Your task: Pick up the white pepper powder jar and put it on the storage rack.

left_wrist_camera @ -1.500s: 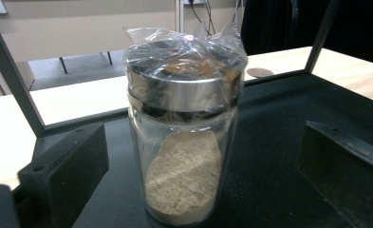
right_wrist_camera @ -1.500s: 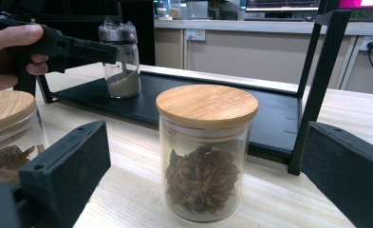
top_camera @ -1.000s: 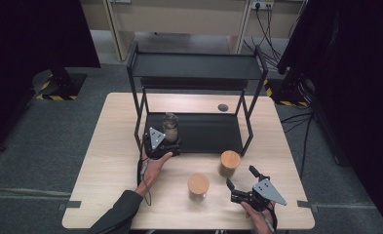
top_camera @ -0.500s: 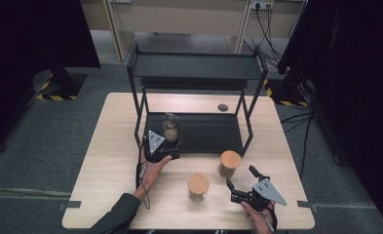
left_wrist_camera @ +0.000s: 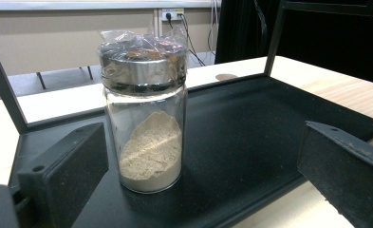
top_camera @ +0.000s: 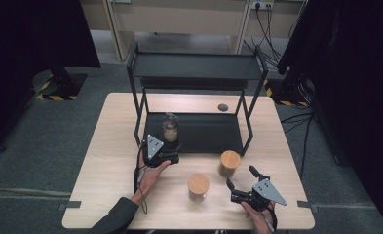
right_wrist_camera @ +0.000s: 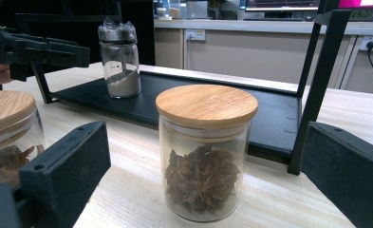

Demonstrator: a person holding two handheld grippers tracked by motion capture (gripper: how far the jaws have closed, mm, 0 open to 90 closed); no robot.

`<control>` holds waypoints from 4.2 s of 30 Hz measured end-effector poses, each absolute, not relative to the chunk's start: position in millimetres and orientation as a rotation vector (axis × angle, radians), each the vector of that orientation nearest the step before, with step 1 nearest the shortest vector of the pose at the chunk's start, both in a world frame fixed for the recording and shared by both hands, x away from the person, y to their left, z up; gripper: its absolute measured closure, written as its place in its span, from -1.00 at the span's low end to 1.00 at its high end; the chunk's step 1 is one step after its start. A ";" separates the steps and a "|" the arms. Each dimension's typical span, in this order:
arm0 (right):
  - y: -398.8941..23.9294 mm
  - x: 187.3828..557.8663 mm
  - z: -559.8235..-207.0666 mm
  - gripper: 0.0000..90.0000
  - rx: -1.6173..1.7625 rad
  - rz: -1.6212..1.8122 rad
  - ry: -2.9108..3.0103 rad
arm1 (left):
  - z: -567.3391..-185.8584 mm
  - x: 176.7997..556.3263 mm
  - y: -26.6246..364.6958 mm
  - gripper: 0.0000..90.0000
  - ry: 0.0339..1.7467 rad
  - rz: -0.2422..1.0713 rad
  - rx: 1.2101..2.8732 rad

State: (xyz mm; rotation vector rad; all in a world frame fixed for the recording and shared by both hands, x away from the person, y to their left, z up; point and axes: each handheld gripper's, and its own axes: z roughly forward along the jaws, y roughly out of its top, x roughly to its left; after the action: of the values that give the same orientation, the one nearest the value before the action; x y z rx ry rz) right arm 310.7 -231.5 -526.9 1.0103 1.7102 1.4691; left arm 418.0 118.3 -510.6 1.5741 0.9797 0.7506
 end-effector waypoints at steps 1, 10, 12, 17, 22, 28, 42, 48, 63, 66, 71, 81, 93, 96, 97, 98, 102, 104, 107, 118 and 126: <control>-231.5 310.7 -526.9 -0.94 1.010 1.469 1.710 | -510.9 417.2 118.7 -0.95 0.978 0.751 1.573; -231.5 310.7 -526.9 -0.94 1.011 1.469 1.710 | -514.7 408.9 123.1 -0.95 0.965 0.741 1.563; -231.5 310.7 -526.9 -0.94 1.011 1.469 1.710 | -515.6 406.4 124.1 -0.95 0.958 0.746 1.569; -231.5 310.7 -526.9 -0.94 1.010 1.469 1.710 | -516.9 401.1 125.2 -0.95 0.950 0.740 1.567; -231.5 310.6 -526.9 -0.94 1.011 1.469 1.710 | -517.3 395.2 124.9 -0.95 0.935 0.744 1.561; -231.5 310.7 -526.9 -0.94 1.010 1.469 1.710 | -518.2 389.4 124.9 -0.95 0.918 0.746 1.563; -231.5 310.6 -526.9 -0.94 1.010 1.469 1.710 | -521.1 377.3 128.0 -0.95 0.908 0.732 1.542; -231.5 310.7 -526.9 -0.94 1.011 1.469 1.710 | -523.5 372.8 127.6 -0.95 0.903 0.730 1.542; -231.5 310.7 -526.9 -0.94 1.011 1.468 1.710 | -526.6 364.9 130.5 -0.95 0.895 0.742 1.542; -231.5 310.7 -526.9 -0.94 1.011 1.468 1.710 | -526.7 362.8 131.9 -0.95 0.891 0.749 1.543; -231.4 310.7 -526.9 -0.94 1.012 1.468 1.710 | -527.2 359.5 133.2 -0.95 0.889 0.750 1.542; -231.2 311.0 -526.8 -0.94 1.010 1.466 1.714 | -527.1 351.4 134.7 -0.95 0.875 0.759 1.541; -231.5 311.4 -526.7 -0.94 1.015 1.470 1.717 | -528.4 342.3 138.5 -0.95 0.872 0.760 1.540; -231.8 311.7 -526.7 -0.94 1.016 1.472 1.716 | -528.5 340.3 139.1 -0.95 0.872 0.758 1.541; -231.8 311.7 -526.7 -0.94 1.016 1.472 1.716 | -528.5 339.9 139.3 -0.95 0.871 0.758 1.542; -231.8 311.7 -526.7 -0.94 1.017 1.473 1.716 | -528.5 339.4 139.4 -0.95 0.871 0.758 1.541; -231.9 311.7 -526.7 -0.94 1.016 1.473 1.716 | -529.1 336.9 139.8 -0.95 0.869 0.758 1.544; -231.8 311.6 -526.7 -0.94 1.015 1.473 1.716 | -529.4 335.6 140.1 -0.95 0.866 0.759 1.546; -231.8 311.6 -526.7 -0.94 1.015 1.473 1.716 | -529.7 333.5 140.7 -0.95 0.865 0.760 1.543; -231.7 311.5 -526.7 -0.94 1.015 1.471 1.715 | -530.5 328.9 142.2 -0.95 0.864 0.757 1.541; -231.5 311.2 -526.8 -0.94 1.016 1.470 1.715 | -530.8 327.0 142.6 -0.95 0.860 0.759 1.543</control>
State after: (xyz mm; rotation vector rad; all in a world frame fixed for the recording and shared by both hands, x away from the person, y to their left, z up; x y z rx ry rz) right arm 311.2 -231.5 -526.8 1.0155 1.7153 1.4704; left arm 327.0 142.6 -530.8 1.5431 0.8601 0.7594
